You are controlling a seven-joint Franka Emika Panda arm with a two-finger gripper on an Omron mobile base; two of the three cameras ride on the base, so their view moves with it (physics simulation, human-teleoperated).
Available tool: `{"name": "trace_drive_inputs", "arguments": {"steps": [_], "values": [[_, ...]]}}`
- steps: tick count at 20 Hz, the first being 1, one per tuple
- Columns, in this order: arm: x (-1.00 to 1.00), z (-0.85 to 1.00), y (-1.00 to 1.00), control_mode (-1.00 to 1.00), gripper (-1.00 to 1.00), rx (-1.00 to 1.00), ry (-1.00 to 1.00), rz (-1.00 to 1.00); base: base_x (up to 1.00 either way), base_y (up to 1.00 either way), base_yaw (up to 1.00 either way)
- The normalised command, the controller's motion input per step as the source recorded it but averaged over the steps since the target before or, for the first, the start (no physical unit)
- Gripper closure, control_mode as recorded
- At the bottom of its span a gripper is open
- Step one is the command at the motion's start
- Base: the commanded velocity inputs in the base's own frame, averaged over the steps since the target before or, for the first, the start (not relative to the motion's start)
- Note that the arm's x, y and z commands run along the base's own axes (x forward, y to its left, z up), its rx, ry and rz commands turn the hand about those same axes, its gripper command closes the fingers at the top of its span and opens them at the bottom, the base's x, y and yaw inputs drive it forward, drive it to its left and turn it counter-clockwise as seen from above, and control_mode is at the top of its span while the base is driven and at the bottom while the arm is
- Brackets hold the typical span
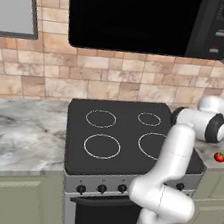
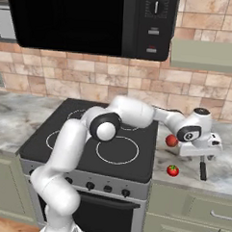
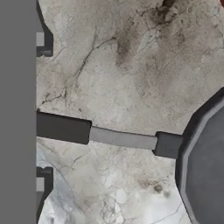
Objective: Place the pan on the rear left burner on the stove. Then place the tomato and the onion in the pan and turn on the rear left burner.
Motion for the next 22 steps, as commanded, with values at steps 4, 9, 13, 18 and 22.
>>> {"name": "trace_drive_inputs", "arguments": {"steps": [4,9,13,18,22], "values": [[0.11,-0.31,-0.09,-1.0,-1.0,0.07,0.0,0.0,0.0,0.0,0.0],[0.2,-0.29,-0.09,-1.0,-1.0,0.0,0.0,0.0,0.0,0.0,0.0],[0.23,-0.31,-0.08,-1.0,-1.0,0.0,0.0,0.0,0.0,0.0,0.0],[0.2,-0.25,-0.07,-1.0,1.0,0.0,0.0,0.0,0.0,0.0,0.0],[0.06,-0.08,0.0,-1.0,1.0,0.0,0.0,0.0,0.0,0.0,0.0]]}}
